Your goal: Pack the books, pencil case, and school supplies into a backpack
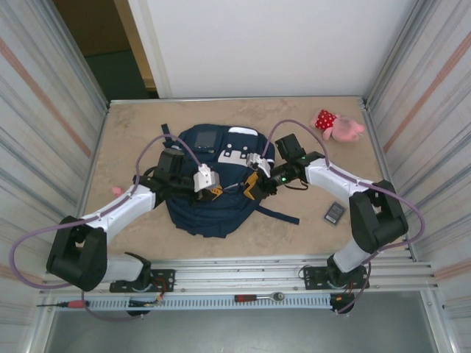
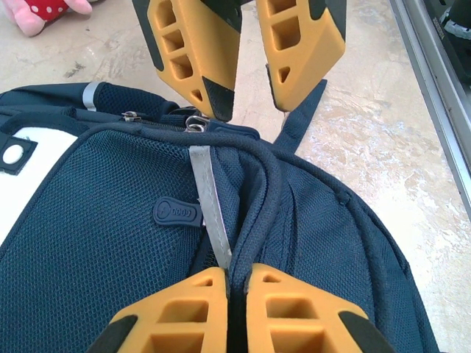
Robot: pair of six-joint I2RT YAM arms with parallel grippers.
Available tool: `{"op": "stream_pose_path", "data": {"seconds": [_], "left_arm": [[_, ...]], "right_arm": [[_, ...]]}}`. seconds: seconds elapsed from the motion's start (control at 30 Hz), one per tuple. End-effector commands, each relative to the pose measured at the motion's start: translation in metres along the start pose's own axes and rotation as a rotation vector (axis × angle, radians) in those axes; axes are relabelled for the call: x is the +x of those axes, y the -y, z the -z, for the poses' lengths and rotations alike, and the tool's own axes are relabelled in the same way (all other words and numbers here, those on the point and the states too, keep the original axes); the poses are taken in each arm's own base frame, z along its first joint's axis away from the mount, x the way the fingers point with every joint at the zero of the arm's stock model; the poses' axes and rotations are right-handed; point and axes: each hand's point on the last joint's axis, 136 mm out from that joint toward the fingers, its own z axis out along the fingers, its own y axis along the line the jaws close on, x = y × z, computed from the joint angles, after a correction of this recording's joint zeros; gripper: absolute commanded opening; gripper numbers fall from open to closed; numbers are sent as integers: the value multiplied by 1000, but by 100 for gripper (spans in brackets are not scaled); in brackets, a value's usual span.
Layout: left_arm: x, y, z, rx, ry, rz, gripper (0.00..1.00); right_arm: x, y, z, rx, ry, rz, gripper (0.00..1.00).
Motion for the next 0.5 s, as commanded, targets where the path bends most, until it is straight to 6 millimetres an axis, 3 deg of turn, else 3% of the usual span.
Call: {"op": "stream_pose_path", "data": {"seconds": [0.0, 0.33, 0.47], "left_arm": [[-15, 0, 6, -9, 55, -30, 0], [-17, 0, 7, -8, 62, -30, 0], [-15, -6, 7, -40, 46, -11, 0]], "right_arm": [[5, 8, -2, 50, -19, -32, 40], [-3, 24, -15, 61, 8, -64, 45], [-2, 17, -17, 51, -3, -69, 24]]}}
